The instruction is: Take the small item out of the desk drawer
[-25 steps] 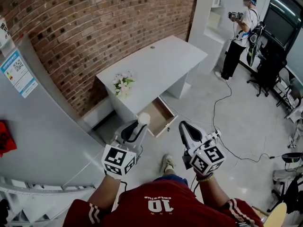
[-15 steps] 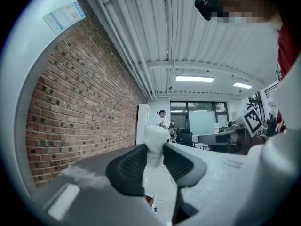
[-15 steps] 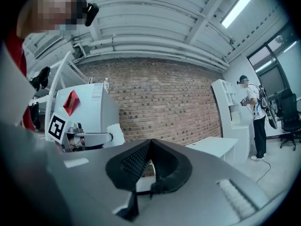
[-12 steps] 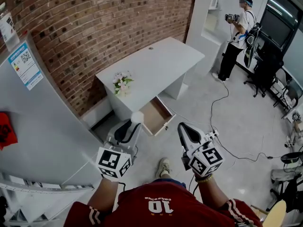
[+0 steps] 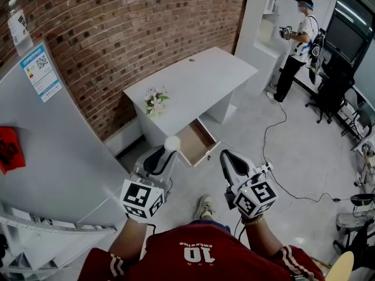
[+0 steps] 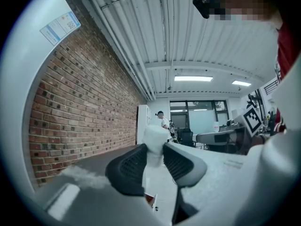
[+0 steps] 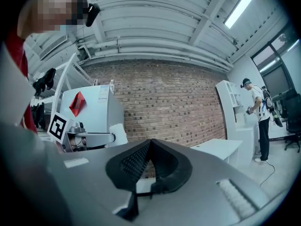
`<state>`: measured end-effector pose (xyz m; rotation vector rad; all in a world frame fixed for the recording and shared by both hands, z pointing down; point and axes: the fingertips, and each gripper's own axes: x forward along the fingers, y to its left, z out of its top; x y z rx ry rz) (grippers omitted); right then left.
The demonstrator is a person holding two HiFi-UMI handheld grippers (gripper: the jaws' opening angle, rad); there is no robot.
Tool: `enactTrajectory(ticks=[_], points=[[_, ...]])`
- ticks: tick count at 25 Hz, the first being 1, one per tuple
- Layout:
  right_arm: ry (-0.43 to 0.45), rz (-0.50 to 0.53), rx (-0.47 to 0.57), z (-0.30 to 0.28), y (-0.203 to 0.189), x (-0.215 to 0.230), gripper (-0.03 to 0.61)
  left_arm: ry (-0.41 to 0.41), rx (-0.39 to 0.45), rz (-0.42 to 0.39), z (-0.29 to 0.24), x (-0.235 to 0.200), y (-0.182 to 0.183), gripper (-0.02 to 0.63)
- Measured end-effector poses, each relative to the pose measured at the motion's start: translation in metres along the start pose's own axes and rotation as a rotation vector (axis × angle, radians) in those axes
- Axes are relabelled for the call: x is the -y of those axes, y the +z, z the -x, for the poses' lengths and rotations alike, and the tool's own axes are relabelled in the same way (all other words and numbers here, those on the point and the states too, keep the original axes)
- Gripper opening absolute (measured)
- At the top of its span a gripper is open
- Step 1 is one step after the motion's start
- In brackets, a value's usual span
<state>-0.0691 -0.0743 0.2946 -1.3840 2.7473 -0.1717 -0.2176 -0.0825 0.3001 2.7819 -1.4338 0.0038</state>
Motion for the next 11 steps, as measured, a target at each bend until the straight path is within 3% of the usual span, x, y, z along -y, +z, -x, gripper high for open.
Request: enactTrajectory(ticks=[11], points=[[-0.001,0.004,0.010,0.0097,0.0029,-0.0058,0.002,-0.011,0.008,0.000,0.0050,0.0055,0.0017,0.127]])
